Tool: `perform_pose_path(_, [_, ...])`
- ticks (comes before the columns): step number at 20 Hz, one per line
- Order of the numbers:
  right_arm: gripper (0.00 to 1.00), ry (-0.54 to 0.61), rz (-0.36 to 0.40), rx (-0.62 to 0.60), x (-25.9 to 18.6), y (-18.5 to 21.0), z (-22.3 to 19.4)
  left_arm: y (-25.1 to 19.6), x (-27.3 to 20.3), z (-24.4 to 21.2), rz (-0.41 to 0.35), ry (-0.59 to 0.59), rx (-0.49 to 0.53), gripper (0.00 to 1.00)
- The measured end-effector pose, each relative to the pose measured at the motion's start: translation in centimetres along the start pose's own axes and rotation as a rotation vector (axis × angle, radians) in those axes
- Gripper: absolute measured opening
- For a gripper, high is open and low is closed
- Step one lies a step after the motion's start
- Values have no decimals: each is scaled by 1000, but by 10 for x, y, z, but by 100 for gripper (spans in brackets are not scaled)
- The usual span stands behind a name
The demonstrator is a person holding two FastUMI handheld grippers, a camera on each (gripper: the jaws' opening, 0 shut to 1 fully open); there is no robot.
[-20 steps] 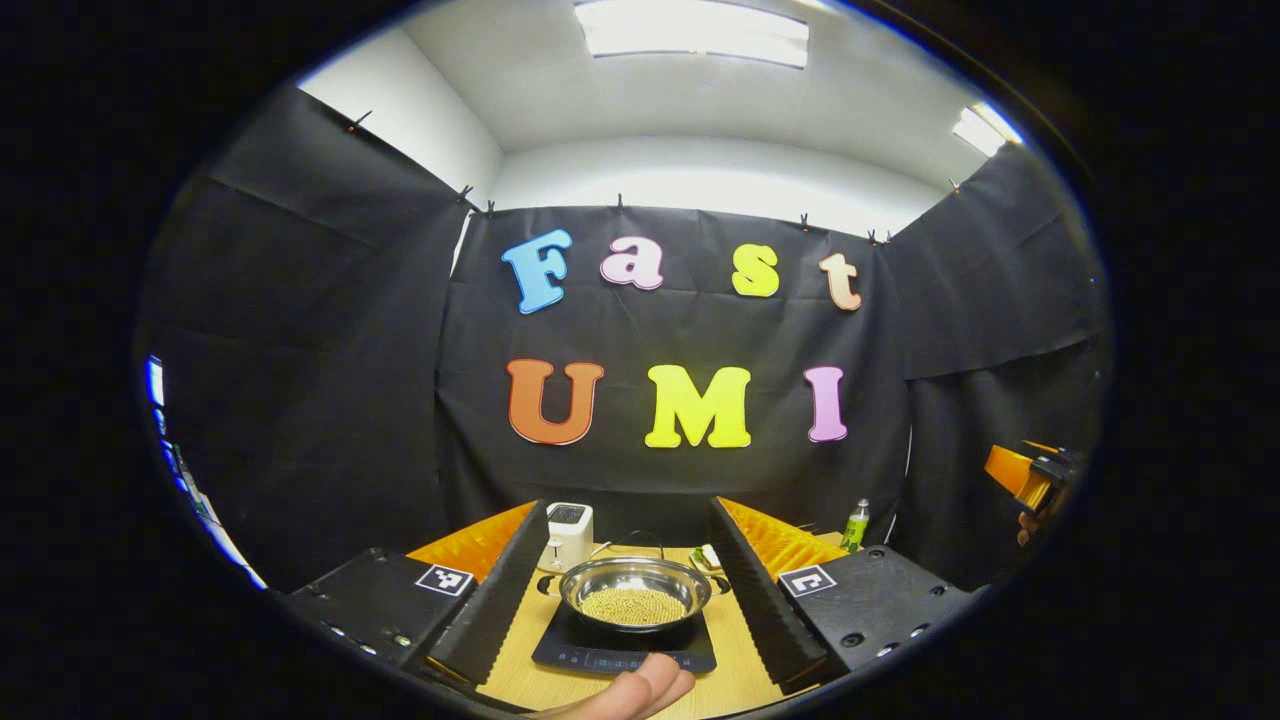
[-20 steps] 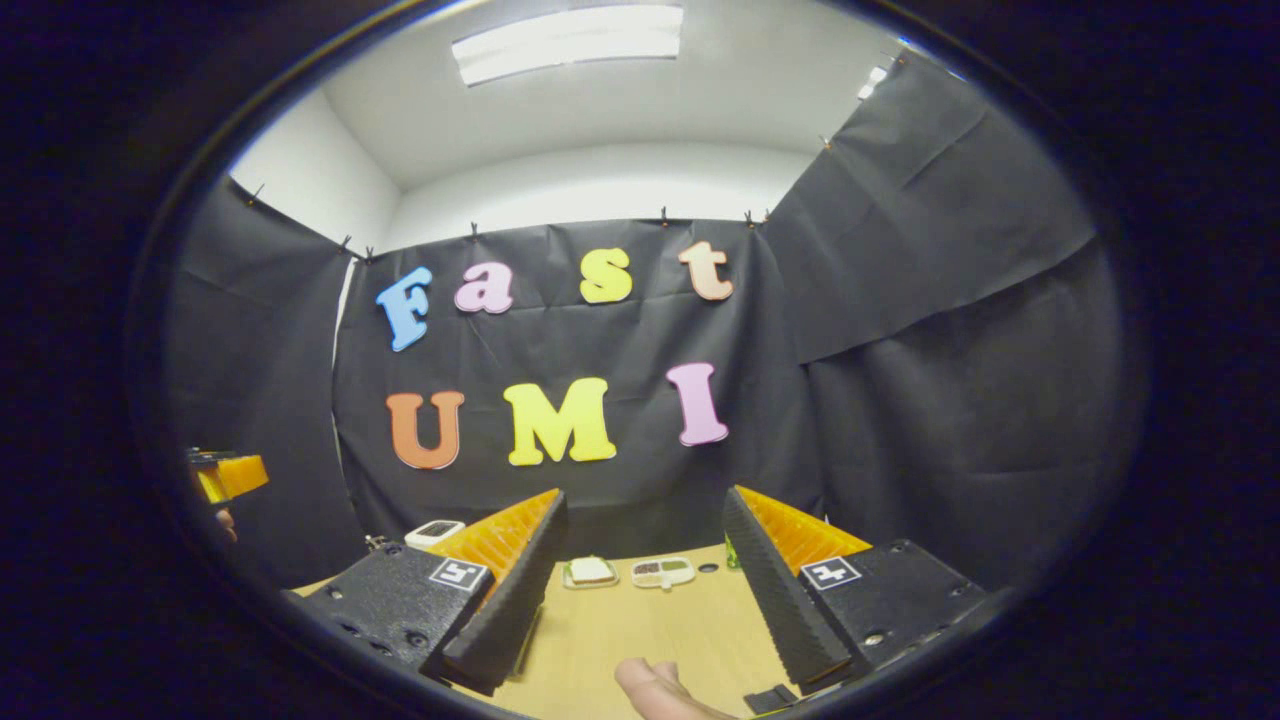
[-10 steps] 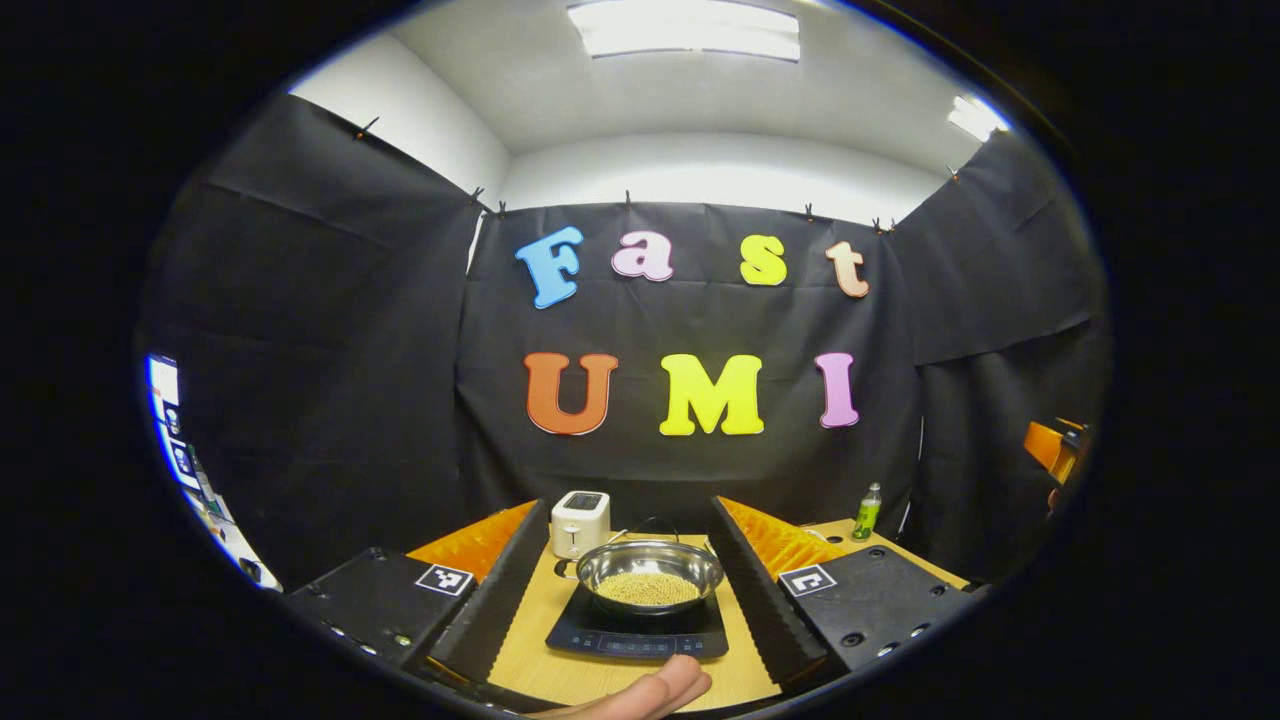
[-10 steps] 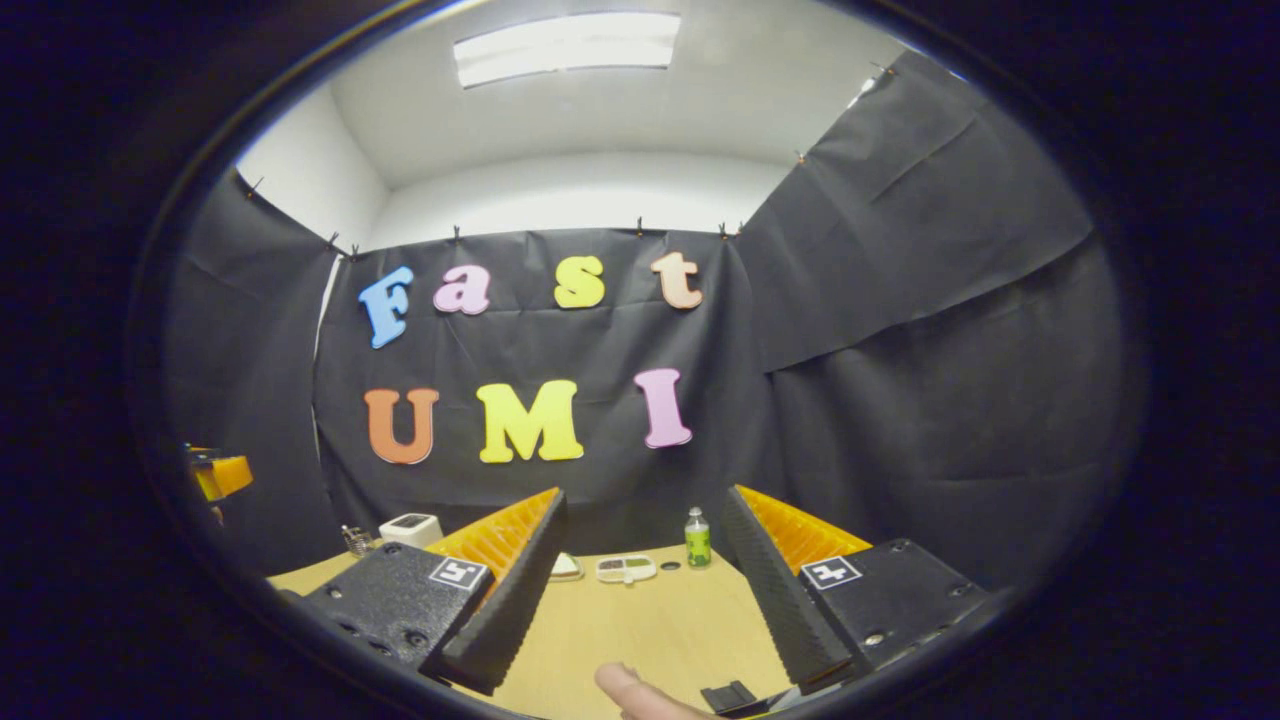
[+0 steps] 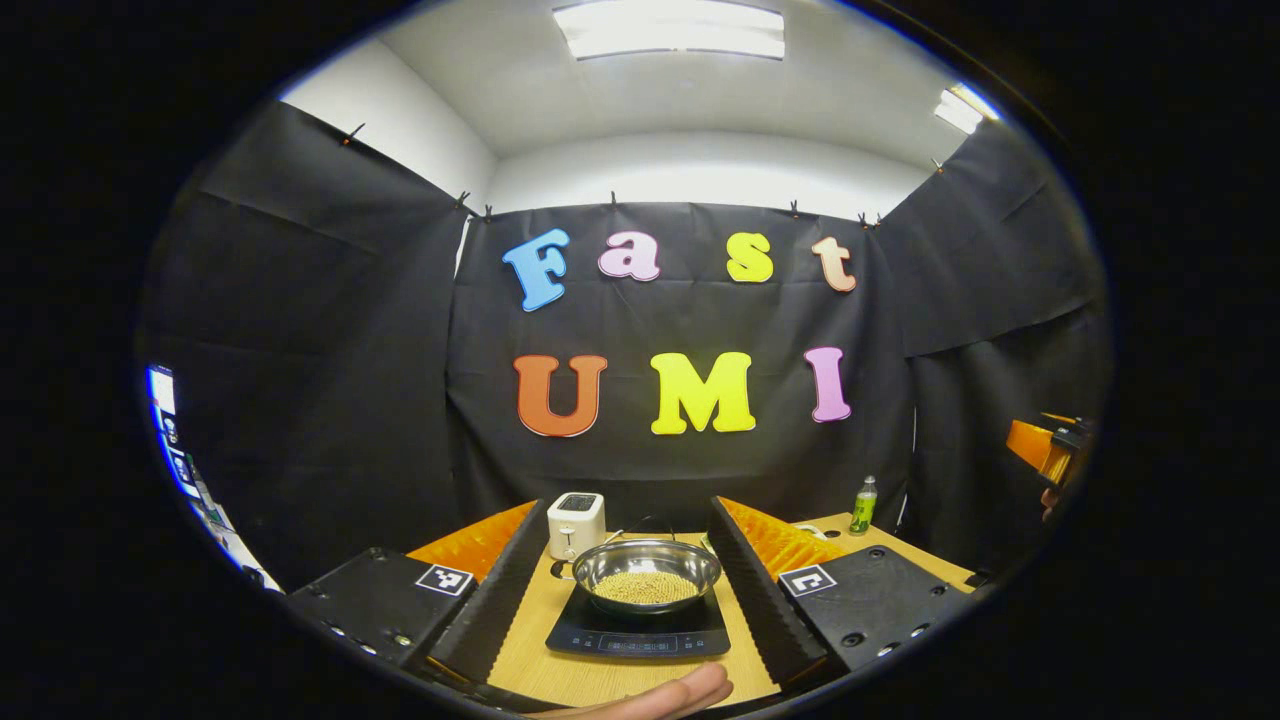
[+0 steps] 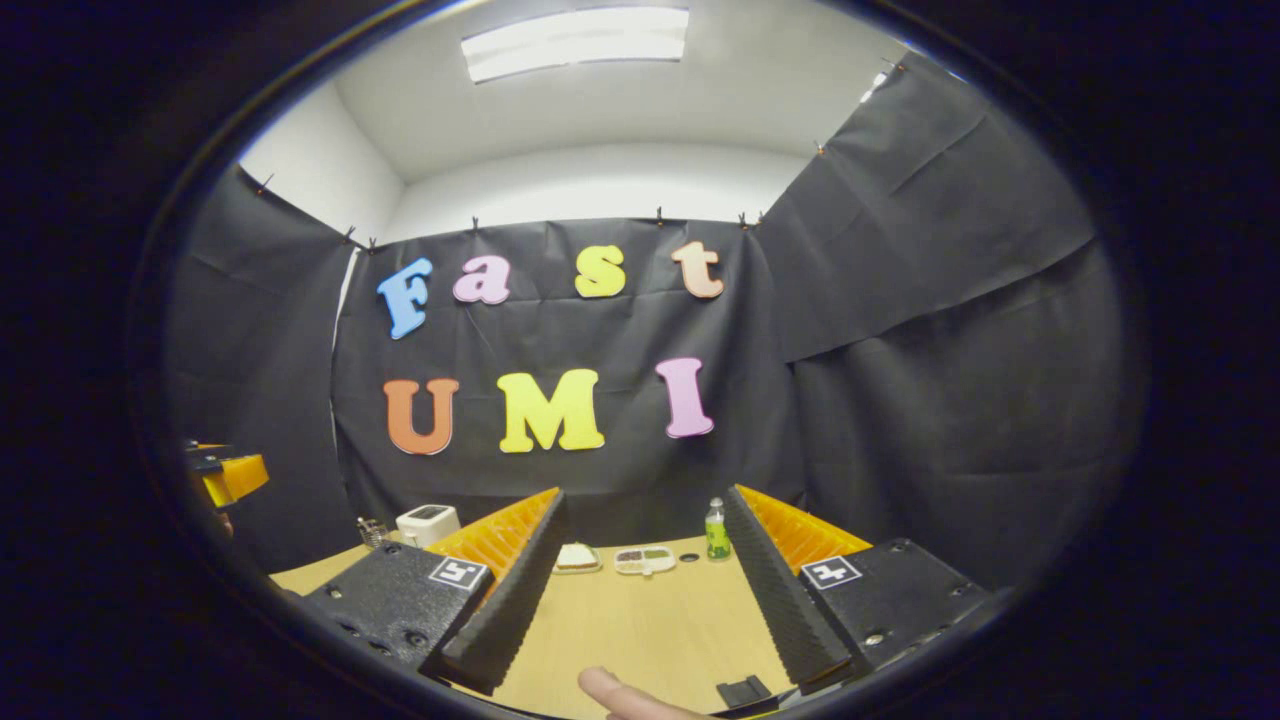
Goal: First push the handle of the pot to place it horizontally, then grasp the pot with both hands and set it on the induction cooktop.
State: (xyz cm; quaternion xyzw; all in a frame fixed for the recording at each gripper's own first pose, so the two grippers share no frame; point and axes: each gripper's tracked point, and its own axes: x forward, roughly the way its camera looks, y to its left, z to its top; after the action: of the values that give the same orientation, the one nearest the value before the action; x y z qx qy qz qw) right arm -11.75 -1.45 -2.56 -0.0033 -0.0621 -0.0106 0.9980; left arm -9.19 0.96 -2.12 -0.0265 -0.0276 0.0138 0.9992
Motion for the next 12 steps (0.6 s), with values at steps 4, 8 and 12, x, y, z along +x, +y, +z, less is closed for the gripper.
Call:
perform_pose_path(4, [96, -2, 1, -1, 1, 1, -1, -3, 1, -3, -3, 4, 12, 95])
perform_pose_path(8, [96, -9, 23, 14, -1, 5, 0, -5, 2, -4, -6, 9, 15, 95])
perform_pose_path(12, [96, -2, 29, 25, -2, 6, -3, -5, 0, -3, -12, 4, 14, 95])
